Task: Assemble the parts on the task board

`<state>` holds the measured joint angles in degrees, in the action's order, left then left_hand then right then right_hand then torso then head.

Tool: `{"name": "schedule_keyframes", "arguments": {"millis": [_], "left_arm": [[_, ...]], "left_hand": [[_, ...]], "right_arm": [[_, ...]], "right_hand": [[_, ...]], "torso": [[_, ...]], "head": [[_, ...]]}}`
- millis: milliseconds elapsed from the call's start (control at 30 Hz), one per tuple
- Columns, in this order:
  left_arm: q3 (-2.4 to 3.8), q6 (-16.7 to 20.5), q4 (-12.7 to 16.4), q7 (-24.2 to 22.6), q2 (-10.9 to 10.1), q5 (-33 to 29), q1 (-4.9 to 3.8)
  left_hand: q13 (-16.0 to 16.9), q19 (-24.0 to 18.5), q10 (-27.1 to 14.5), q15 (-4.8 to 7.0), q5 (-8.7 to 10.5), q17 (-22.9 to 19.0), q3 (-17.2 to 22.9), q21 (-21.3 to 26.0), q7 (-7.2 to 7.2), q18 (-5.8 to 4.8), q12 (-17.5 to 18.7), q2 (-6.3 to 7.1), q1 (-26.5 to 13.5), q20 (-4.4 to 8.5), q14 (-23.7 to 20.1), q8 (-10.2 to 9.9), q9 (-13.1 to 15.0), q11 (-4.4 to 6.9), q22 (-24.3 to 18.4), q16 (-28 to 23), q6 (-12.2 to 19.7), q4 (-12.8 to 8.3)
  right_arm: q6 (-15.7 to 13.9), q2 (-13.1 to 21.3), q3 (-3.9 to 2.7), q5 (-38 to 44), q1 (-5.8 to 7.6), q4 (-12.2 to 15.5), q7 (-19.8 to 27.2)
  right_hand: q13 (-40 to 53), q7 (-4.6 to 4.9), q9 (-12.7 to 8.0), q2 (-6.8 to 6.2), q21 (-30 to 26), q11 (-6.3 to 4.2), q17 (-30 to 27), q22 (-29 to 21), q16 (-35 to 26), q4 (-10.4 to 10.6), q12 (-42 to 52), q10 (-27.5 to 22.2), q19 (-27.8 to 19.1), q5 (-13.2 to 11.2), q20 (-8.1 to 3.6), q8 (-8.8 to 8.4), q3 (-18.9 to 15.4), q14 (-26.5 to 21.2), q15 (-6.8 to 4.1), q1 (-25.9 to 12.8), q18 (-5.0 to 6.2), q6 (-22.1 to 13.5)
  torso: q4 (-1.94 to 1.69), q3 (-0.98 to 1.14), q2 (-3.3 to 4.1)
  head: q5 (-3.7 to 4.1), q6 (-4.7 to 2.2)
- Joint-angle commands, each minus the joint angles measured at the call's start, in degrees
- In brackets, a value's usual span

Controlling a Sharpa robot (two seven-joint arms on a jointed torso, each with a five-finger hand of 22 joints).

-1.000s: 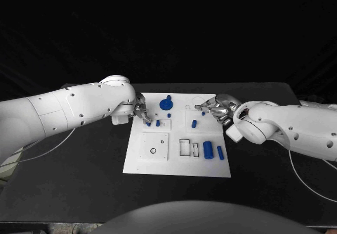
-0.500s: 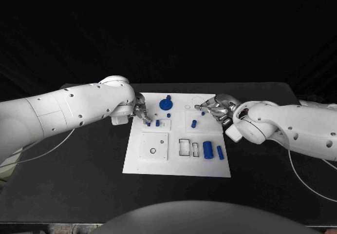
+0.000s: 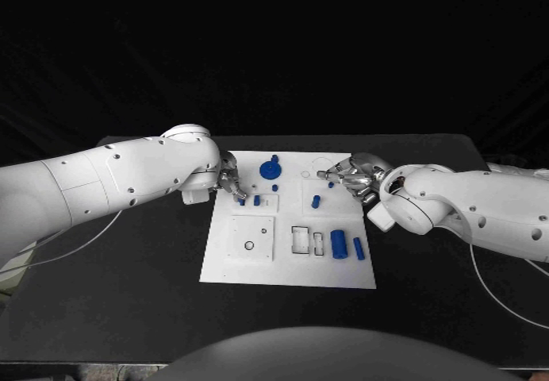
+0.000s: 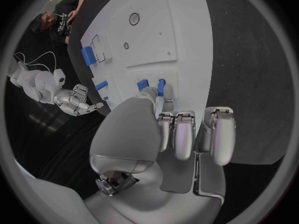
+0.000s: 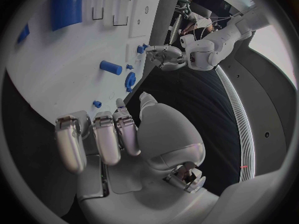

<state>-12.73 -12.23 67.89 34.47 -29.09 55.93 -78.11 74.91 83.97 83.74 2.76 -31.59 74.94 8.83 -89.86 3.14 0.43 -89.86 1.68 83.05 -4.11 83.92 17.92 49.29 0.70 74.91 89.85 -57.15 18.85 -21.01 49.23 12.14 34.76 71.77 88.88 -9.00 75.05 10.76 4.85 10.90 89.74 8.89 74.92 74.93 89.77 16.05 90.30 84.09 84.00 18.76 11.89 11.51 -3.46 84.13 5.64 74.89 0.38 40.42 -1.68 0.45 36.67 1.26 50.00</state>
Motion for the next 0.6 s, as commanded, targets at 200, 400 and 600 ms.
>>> {"name": "schedule_keyframes", "arguments": {"millis": [200, 400, 600], "left_arm": [[-0.01, -0.25, -0.39, -1.03, 0.21, -0.05, 0.14], [-0.03, -0.82, -0.46, -1.08, 0.19, -0.11, 0.14], [-0.04, -1.71, -0.36, -1.33, 0.17, -0.55, 0.14]], "left_hand": [[15.09, 6.03, 6.26, -0.09, -0.22, 15.06, 2.75, -0.14, -0.38, -0.43, -0.14, 0.27, 0.50, -0.11, 6.08, 0.24, 0.07, -0.23, 15.09, 0.15, -0.15, -2.31], [15.09, 6.03, 6.26, -0.09, -0.20, 15.06, 2.77, -0.14, -0.37, -0.43, -0.14, 0.28, 0.50, -0.12, 6.08, 0.25, 0.08, -0.24, 15.09, 0.15, -0.15, -2.29], [15.09, 6.03, 6.26, -0.16, -0.02, 15.06, 2.73, -0.14, -0.28, -0.43, -0.14, 0.71, 0.13, -0.17, 6.08, 0.20, 0.14, -0.32, 15.09, 0.15, 0.18, -2.16]], "right_arm": [[0.81, 0.00, 0.00, 0.24, -0.02, 0.01, 0.06], [0.81, -0.04, 0.00, 0.24, -0.02, -0.04, 0.09], [0.82, -0.10, 0.00, 0.24, -0.02, -0.08, 0.12]], "right_hand": [[14.95, 2.60, 0.01, 0.01, 0.26, 0.41, 15.08, 15.07, 0.23, -0.30, -0.30, 5.91, 6.00, 0.18, 0.30, 0.31, -0.09, 5.87, 0.35, 0.45, -0.38, -0.44], [14.95, 2.60, 0.01, 0.01, 0.26, 0.41, 15.08, 15.07, 0.23, -0.30, -0.30, 5.91, 6.00, 0.18, 0.30, 0.31, -0.09, 5.87, 0.35, 0.45, -0.38, -0.44], [14.95, 2.60, 0.00, 0.02, 0.26, 0.41, 15.08, 15.07, 0.23, -0.30, -0.30, 5.91, 6.00, 0.20, 0.30, 0.31, -0.08, 5.87, 0.35, 0.48, -0.38, -0.45]], "torso": [[0.05, 0.05, -0.08], [-0.01, 0.05, -0.07], [0.04, 0.04, -0.06]], "head": [[-0.09, 0.00], [-0.06, 0.00], [-0.07, 0.00]]}}
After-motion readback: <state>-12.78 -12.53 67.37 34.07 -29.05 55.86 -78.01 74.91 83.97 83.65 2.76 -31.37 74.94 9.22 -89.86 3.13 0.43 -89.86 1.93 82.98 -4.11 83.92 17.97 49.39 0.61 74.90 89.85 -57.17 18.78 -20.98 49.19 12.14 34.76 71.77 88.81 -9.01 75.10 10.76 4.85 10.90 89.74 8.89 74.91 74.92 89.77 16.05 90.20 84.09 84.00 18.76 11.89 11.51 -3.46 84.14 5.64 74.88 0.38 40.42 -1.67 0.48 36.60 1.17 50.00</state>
